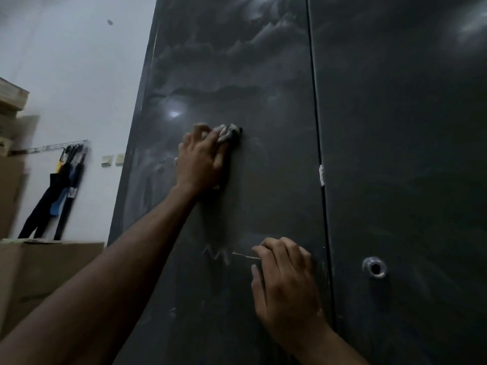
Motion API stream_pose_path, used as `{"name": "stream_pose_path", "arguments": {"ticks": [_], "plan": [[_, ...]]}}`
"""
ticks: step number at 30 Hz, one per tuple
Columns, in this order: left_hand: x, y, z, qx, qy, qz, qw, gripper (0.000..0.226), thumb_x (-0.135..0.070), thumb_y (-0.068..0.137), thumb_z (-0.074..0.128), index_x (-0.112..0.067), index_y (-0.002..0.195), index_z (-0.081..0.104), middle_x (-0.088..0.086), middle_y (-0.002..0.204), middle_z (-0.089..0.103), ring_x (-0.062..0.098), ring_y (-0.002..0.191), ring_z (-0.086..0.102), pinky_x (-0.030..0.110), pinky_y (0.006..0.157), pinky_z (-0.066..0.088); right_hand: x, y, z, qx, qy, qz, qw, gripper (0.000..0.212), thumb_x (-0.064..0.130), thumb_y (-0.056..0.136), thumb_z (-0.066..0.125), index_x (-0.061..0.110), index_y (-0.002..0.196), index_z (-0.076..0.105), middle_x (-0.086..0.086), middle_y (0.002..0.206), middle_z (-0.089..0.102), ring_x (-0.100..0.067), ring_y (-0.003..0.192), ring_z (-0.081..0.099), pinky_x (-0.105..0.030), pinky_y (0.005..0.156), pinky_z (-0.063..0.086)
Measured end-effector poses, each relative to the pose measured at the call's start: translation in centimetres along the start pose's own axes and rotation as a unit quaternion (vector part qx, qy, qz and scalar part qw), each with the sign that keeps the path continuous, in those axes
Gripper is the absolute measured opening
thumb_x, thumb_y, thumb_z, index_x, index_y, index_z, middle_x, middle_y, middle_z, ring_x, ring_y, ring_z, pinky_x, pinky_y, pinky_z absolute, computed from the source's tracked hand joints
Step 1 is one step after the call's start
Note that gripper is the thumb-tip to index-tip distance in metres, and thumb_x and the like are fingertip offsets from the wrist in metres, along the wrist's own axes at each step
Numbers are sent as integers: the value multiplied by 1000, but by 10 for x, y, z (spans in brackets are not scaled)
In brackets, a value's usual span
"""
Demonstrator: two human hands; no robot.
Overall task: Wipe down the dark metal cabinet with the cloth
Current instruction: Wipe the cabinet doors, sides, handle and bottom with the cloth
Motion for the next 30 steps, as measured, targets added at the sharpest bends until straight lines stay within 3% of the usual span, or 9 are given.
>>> {"name": "stream_pose_path", "arguments": {"ticks": [4, 7, 11, 14, 20, 22, 27, 28, 30], "plan": [[-27, -57, 13, 31, -8, 167, 985, 51, -50, 107, 42, -27, 151, 54, 11, 142, 50, 33, 116, 50, 44, 95, 39, -2, 0, 1, 11, -6, 7, 1000, 34, 28, 90, 63, 15, 121, 67, -5, 124, 63, -28, 120, 57, -45, 100, 44], [23, -127, -1, 76, 13, 254, 964, 53, -51, 109, 38, -24, 153, 52, 11, 139, 50, 31, 113, 53, 43, 93, 40, -1, -1, 2, 1, 0, 3, 1000, 33, 28, 91, 59, 15, 120, 66, -5, 124, 62, -29, 119, 57, -45, 99, 42], [79, -86, -20, 8, 17, 102, 995, 53, -43, 105, 45, -12, 147, 60, 24, 133, 53, 44, 113, 56, 57, 97, 49, 1, -1, 4, -16, 9, 4, 1000, 32, 28, 92, 54, 15, 117, 67, -4, 121, 63, -28, 117, 57, -44, 98, 41], [56, -22, -10, -25, -7, -54, 998, 51, -41, 106, 46, -19, 151, 55, 18, 138, 50, 41, 120, 51, 49, 105, 42, 1, -1, 4, -16, 7, 12, 1000, 32, 27, 92, 54, 14, 117, 68, -4, 121, 63, -28, 117, 57, -43, 98, 40], [38, -138, 7, 38, 4, 206, 978, 52, -50, 109, 42, -29, 156, 48, 7, 141, 49, 27, 114, 51, 40, 92, 38, 3, 0, 4, -19, -2, 11, 1000, 31, 24, 89, 60, 12, 116, 69, -6, 120, 64, -30, 115, 59, -44, 97, 41], [80, -142, -7, 42, 9, 178, 983, 53, -51, 109, 40, -26, 155, 50, 11, 140, 48, 30, 114, 51, 43, 94, 41, 2, -1, 4, -20, -5, 14, 1000, 30, 25, 89, 60, 13, 115, 69, -6, 120, 65, -31, 115, 59, -45, 97, 42], [122, -25, -20, -67, 2, -101, 993, 49, -47, 107, 40, -24, 146, 59, 18, 133, 54, 39, 118, 52, 47, 105, 42, 3, 0, 3, -21, -8, 20, 1000, 30, 24, 90, 57, 12, 115, 69, -6, 118, 65, -30, 114, 58, -41, 97, 39], [106, -10, -16, -59, -1, -122, 991, 50, -48, 106, 39, -27, 147, 57, 16, 135, 53, 39, 121, 51, 46, 106, 41, 2, 0, 3, -24, -9, 19, 1000, 31, 25, 91, 55, 12, 115, 69, -6, 118, 65, -29, 114, 58, -39, 97, 38], [69, -21, 0, -41, -3, -33, 999, 52, -47, 105, 39, -26, 150, 55, 14, 136, 53, 37, 120, 52, 45, 102, 40, 3, 1, 4, -26, -10, 18, 999, 31, 26, 91, 54, 12, 115, 68, -6, 118, 64, -28, 114, 57, -38, 96, 38]]}}
Point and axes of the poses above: each hand's wrist, its own y-axis towards the middle knuckle, its own z-axis out of the palm, x = y × z, the point moved 1 cm from there along y, towards the middle knuckle
